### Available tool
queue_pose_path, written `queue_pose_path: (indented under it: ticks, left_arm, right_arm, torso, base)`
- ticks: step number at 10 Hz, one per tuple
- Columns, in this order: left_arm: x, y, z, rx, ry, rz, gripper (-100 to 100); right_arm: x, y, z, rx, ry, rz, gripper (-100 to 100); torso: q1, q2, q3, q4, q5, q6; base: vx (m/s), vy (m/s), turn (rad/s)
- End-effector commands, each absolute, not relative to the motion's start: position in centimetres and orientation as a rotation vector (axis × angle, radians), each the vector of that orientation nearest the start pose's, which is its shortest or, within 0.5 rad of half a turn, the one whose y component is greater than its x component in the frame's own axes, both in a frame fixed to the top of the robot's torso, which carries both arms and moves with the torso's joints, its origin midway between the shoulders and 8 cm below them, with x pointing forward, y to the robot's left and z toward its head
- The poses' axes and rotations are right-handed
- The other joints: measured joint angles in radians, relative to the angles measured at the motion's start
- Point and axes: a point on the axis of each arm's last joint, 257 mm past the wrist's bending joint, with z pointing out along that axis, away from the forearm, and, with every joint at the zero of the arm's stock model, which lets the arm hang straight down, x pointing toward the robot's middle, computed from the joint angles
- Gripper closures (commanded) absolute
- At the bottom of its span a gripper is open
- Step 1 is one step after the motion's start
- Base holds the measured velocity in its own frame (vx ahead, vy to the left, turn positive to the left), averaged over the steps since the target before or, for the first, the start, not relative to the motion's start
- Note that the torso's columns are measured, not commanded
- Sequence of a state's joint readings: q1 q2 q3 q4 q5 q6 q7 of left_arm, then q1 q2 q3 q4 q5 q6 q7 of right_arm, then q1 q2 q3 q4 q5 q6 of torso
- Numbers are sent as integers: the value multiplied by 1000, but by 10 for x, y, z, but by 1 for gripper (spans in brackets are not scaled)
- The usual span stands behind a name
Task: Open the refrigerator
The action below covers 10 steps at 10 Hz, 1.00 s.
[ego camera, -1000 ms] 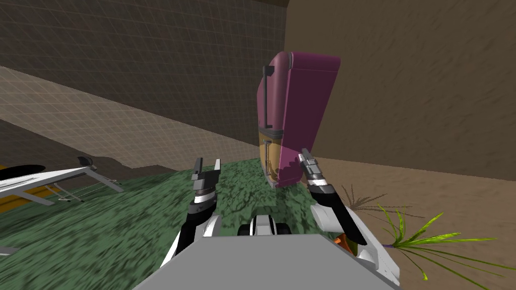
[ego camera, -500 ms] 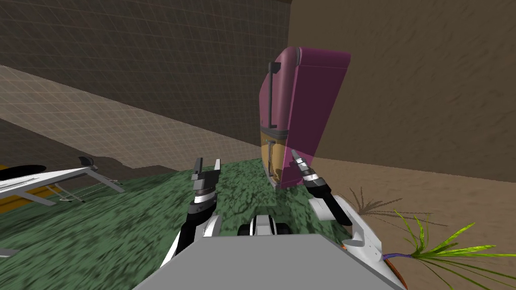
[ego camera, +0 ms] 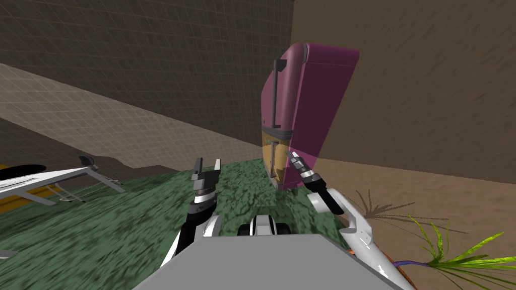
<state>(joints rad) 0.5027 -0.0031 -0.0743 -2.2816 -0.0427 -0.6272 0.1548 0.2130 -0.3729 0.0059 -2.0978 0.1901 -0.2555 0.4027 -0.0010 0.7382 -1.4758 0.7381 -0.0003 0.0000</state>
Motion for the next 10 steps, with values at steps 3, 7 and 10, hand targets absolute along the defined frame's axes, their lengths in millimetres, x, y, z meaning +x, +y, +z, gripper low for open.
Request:
queue_pose_path:
  ticks: [3,7,10]
  left_arm:
    - [324,246,46,-592,513,-1525,0]
    - [324,246,46,-592,513,-1525,0]
    - [324,246,47,-592,513,-1525,0]
  right_arm:
    - [473,-238,-22,-64,1165,499,-100]
    - [494,-245,-28,-196,1191,324,-100]
    - [515,-257,-32,-315,1210,156,-100]
  torso:
    - [1,-2,-1,0,0,0]
    - [1,-1,-1,0,0,0]
    - [0,1,1,0,0,0]
  base:
    - [55,88,9]
    - [52,82,7]
    - [36,66,7]
